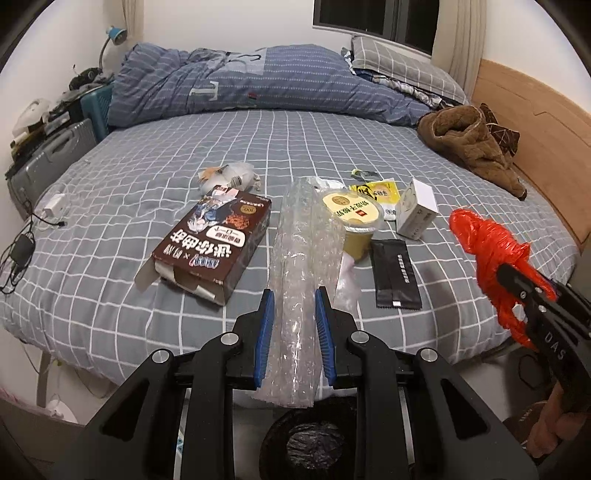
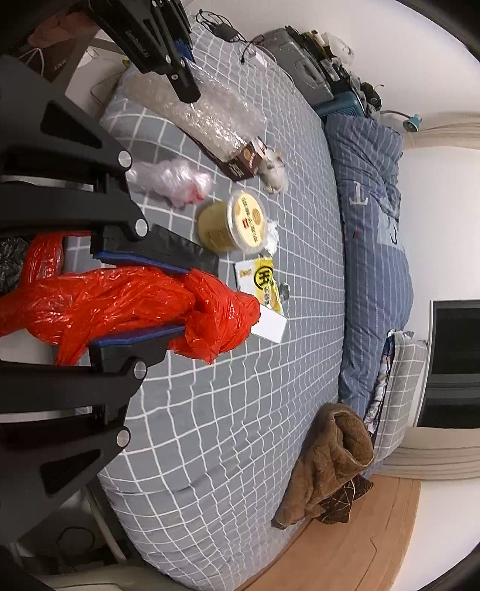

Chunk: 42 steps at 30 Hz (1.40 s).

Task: Collect trash
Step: 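Lift the bubble wrap and red bag and carry both over the bin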

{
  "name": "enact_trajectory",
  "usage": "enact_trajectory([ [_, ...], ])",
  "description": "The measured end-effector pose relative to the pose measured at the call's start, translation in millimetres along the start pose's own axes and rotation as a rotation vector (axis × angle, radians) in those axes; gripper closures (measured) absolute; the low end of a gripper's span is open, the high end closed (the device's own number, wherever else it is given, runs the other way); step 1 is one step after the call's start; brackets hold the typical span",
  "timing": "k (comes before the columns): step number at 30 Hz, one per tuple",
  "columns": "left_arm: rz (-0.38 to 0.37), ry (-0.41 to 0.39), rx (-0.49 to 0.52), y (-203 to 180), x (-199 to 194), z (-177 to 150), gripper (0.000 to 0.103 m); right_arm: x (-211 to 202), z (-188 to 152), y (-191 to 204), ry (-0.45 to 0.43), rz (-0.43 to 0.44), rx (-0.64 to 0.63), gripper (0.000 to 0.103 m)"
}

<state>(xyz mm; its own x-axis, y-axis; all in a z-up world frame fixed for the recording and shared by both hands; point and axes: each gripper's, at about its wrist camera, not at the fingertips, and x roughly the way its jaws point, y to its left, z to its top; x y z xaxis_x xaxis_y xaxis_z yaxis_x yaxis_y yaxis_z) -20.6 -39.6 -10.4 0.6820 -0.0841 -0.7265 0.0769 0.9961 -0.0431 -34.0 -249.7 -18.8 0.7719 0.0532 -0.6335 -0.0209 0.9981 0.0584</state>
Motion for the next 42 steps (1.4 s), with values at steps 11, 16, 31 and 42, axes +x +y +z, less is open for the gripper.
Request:
enact_trajectory([
  [11,-0.003,0.014,-0.028,7.2,-20.3,-28.4,0.081,-19.2,-28.0,17.7,0.03,0.024,-0.022,0.077],
  [16,0.006,0.026,-0.039,11.0,-28.0,-40.8,0.081,-27.6,-40.4,26.5,0.047,0.037,-0.028,0.077],
  [31,0.029,0.089,-0.057,14.3,-57.7,-84.5,0.081,-59.5,-85.1,47.8,0.138,0.068,-0.021,0.077],
  [42,0.06,0.153,-0.06,20.9,-59.1,-124.8,0.081,-52.9,-122.5,53.9,0.25,0.091,-0.018,0.077],
])
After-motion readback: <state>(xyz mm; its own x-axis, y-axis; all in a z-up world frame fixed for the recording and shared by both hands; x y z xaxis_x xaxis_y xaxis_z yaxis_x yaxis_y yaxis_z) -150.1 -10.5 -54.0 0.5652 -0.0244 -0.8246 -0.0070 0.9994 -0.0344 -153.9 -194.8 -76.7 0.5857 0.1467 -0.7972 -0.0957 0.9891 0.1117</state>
